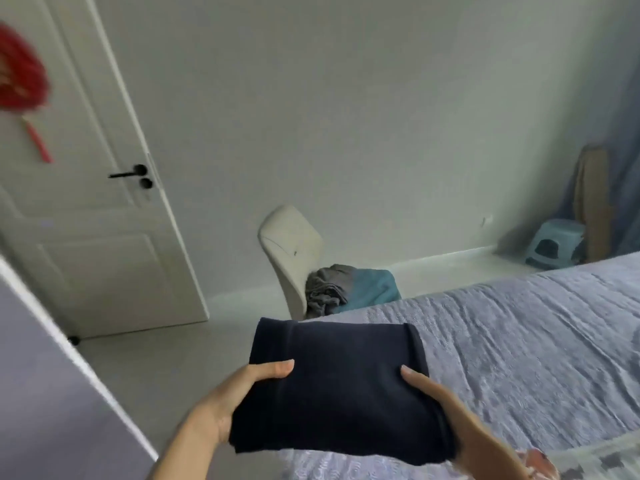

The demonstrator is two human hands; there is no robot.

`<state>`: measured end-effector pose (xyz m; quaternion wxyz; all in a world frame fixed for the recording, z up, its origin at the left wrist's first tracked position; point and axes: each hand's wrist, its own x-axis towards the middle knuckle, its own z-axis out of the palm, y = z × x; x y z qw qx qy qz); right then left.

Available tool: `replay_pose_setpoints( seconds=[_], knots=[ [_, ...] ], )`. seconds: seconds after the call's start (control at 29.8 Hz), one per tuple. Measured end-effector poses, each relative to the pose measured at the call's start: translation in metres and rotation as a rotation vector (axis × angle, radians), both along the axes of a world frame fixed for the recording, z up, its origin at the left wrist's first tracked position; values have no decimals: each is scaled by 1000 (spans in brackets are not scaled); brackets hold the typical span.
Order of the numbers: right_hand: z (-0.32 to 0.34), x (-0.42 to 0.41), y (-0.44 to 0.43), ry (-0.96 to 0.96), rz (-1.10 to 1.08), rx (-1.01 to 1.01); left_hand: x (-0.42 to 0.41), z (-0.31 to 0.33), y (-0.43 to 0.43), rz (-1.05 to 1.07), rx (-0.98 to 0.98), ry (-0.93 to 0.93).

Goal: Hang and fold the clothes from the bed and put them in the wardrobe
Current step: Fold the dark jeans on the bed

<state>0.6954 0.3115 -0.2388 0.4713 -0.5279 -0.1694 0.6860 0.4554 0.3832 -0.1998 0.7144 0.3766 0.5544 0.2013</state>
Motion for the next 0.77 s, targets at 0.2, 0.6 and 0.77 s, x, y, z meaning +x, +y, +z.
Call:
replay_pose_setpoints(
  seconds=[0.2, 0.6, 0.77],
  knots=[
    [84, -66, 37, -87, 261, 139, -95, 58, -29, 212, 163, 28],
    [153, -323, 6, -146, 915, 512, -295, 93, -242, 978, 350, 109],
    [147, -490, -150, -57, 1342, 572, -346, 89, -464, 1458, 353, 97]
  ],
)
